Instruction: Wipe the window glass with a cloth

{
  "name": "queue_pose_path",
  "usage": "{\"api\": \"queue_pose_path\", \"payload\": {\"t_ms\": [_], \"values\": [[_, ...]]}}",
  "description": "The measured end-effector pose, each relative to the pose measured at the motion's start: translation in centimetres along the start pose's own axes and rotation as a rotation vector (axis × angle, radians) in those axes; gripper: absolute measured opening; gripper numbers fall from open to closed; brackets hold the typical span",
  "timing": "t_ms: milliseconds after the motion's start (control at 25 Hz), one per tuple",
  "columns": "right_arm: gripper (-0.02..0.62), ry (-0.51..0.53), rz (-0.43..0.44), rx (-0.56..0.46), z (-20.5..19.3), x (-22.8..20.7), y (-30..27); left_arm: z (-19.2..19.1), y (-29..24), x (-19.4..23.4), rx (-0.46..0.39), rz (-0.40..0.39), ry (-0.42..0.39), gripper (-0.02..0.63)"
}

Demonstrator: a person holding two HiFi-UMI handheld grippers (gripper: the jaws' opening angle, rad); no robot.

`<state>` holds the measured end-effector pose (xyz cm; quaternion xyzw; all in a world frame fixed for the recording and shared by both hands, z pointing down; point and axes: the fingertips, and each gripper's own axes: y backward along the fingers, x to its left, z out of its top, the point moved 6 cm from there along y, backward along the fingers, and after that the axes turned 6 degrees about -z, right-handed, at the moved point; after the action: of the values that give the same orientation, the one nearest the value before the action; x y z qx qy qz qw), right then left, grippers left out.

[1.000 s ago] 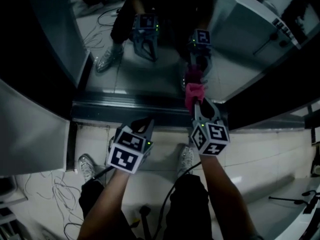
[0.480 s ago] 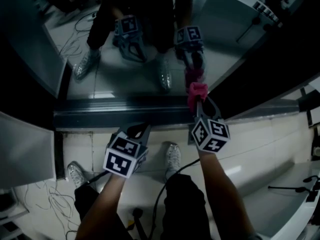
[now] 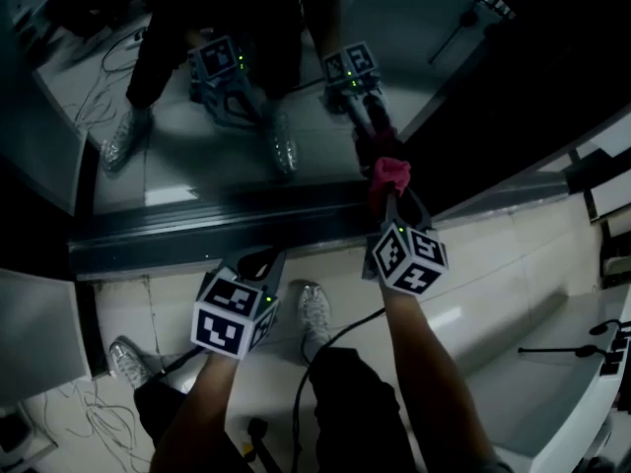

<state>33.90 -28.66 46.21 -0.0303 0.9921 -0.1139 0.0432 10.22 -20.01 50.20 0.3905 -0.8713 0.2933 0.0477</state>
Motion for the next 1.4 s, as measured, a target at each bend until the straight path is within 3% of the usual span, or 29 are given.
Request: {"api": "queue_pose_path", "payload": {"t_ms": [360, 720, 840, 1200, 1400], "values": [[0.051, -0.069, -0.146, -0.013, -0.5, -4.2, -0.3, -0.5, -1.5, -0.6, 0.021, -0.018, 0.006, 0.002], [0.049, -0.108, -0.369, -0.012, -1.8, -6.7, -0.5, -1.4, -1.9, -0.6, 0.049, -0.031, 0.01, 0.002], [0.049, -0.105, -0.407, 0.006, -2.6, -7.3, -1.2, -1.6, -2.0, -0.5, 0.061, -0.03, 0.009, 0.002], [0.049, -0.046, -0.393, 0.083, -7.2, -6.9, -2.8, -3.0, -1.3, 0.9, 0.093, -0.013, 0.027, 0.002], [0.049, -0.041, -0.27, 0.103, -8.2, -5.8, -3.7, -3.5, -1.1, 1.8, 0.117, 0.011, 0.04, 0.002]]}}
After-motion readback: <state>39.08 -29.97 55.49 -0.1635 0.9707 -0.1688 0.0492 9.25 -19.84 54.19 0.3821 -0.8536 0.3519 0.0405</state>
